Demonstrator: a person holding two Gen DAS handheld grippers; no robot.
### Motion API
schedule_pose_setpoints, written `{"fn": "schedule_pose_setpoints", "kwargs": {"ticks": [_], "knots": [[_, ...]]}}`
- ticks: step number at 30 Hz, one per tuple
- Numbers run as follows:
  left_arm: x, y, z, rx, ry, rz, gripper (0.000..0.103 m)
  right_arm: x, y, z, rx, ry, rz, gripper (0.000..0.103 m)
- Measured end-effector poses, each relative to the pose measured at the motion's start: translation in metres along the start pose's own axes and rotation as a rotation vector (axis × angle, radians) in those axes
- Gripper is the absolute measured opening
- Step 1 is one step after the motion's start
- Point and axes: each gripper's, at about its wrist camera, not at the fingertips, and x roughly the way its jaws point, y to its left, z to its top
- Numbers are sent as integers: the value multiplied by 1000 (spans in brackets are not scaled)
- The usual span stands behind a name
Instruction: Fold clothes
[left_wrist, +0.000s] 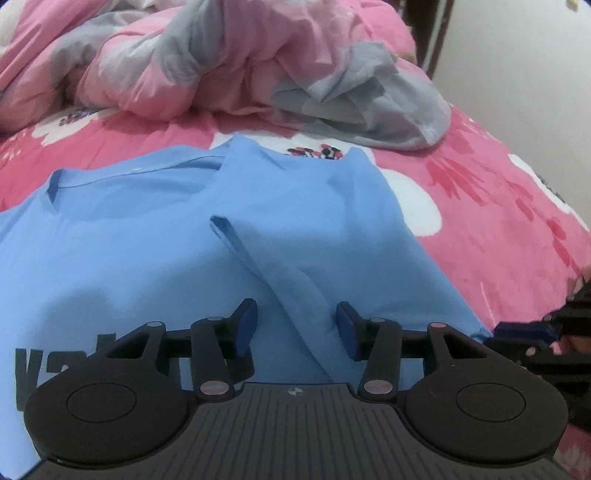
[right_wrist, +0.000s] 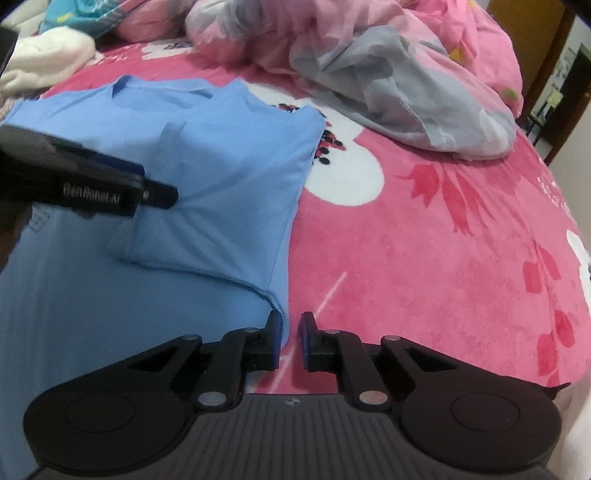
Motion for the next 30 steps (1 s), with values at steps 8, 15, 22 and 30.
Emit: {"fn": "schedule_pose_setpoints", "kwargs": {"ticks": [8,15,22,30], "knots": [[9,-16,27,-19,-53,-36,46,2,-1,-2,-3,-18,10,10],[89,-41,45,14,-41,-21,43,2,-7,-6,10,-44,45,10],[113,-31,57,-93,-85,40,45,4,-20,-7,75,-48,105,11],[77,-12,58,-235,-143,5,51,-10,-29,-3,115,-40,144,15]]}}
